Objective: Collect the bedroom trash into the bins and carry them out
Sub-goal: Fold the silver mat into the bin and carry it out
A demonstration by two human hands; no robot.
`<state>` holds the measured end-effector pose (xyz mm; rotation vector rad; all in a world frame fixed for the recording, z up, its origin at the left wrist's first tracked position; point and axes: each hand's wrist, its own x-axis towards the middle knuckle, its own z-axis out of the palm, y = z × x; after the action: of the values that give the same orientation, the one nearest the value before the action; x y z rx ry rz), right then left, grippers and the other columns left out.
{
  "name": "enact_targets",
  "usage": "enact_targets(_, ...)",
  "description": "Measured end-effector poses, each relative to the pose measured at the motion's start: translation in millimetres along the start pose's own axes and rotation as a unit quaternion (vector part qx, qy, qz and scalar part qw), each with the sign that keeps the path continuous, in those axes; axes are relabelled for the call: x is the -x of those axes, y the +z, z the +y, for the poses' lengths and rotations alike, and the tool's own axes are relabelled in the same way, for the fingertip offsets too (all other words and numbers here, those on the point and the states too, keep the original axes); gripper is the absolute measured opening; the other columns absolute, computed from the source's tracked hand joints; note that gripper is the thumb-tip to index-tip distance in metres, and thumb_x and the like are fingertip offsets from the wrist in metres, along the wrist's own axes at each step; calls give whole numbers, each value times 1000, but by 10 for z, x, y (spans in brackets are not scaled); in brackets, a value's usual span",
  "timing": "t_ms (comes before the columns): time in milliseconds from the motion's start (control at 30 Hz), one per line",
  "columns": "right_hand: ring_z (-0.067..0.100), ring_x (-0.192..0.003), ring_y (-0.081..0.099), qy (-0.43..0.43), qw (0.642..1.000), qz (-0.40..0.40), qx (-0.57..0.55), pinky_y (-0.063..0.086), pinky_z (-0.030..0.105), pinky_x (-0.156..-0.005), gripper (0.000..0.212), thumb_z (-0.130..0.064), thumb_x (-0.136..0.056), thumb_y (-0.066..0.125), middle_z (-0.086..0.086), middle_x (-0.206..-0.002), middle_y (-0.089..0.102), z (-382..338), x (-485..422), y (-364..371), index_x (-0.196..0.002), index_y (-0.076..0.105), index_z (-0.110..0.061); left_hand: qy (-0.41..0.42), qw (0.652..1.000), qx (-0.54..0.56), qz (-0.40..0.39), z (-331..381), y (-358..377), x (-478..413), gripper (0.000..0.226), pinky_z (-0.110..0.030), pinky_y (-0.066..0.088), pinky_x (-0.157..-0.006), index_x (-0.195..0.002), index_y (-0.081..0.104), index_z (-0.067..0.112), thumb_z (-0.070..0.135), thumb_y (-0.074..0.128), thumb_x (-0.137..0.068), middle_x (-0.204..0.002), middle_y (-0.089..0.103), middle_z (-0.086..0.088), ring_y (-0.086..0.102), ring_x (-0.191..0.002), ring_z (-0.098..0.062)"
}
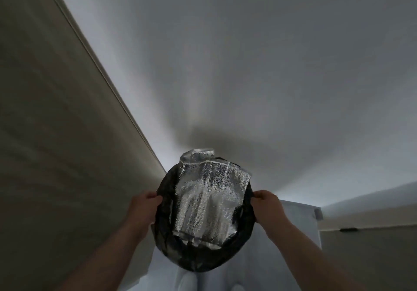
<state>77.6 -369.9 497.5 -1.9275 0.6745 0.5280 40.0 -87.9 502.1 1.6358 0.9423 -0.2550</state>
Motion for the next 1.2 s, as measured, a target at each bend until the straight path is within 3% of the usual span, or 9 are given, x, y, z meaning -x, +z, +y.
enact_targets(167,31,-71,68,18,998,1,54,57,43,-71,14,-9,-76,55,10,-69,70,502,-739,602,-73,68,-10,-47,998,-29,11,-696,190,-816,8,-19,32,-42,-84,62,2,2,54,-86,-60,51,-11,43,-48,-20)
enact_targets(333,27,-82,65,33,994,-2,105,46,28,-70,11,-15,-85,55,6,-83,68,977,-1271,1097,-87,66,-13,-97,995,-26,0,-1478,339,-1607,11,-38,44,-65,-79,66,7,14,61,-72,-77,65,-20,57,-68,-27)
enact_targets(500,25,-83,63,50,990,-4,130,46,29,-71,10,-11,-85,53,6,-85,66,1556,-1851,1585,-88,62,-14,-91,996,-19,13,-2020,586,-2264,11,-34,42,-67,-81,66,4,3,56,-83,-77,63,-17,56,-71,-26)
enact_targets(600,23,-78,60,63,989,-3,133,44,27,-66,11,-10,-87,50,6,-85,64,1923,-2200,1846,-89,61,-14,-86,996,-4,11,-2338,777,-2624,14,-32,40,-65,-77,66,0,-3,53,-81,-73,62,-16,55,-69,-24)
enact_targets(767,26,-86,59,76,985,-3,152,46,29,-72,14,-6,-84,49,7,-90,61,2380,-2658,2221,-90,60,-12,-84,996,-9,-21,-2716,967,-3074,19,-32,42,-65,-76,70,3,-5,53,-72,-75,66,-17,59,-69,-24)
enact_targets(833,26,-84,60,80,985,-6,150,48,29,-72,12,-5,-83,50,7,-88,61,2478,-2796,2347,-87,58,-13,-93,996,-5,-12,-2800,1000,-3220,33,-29,42,-64,-82,71,9,-12,45,-78,-77,66,-15,58,-70,-24)
enact_targets(967,31,-81,66,64,986,-18,152,56,39,-74,9,-7,-79,51,12,-85,66,2590,-3036,2556,-83,58,-11,-91,996,-22,-9,-2948,1005,-3494,39,-26,43,-61,-92,71,5,-13,40,-77,-83,67,-16,59,-74,-26)
enact_targets(1200,30,-84,61,53,985,-26,163,48,32,-70,16,-2,-80,48,12,-89,62,2543,-3190,2693,-91,59,-3,-88,996,-15,-24,-3048,1040,-3648,41,-23,44,-54,-94,67,9,-17,38,-82,-85,65,-13,56,-70,-20)
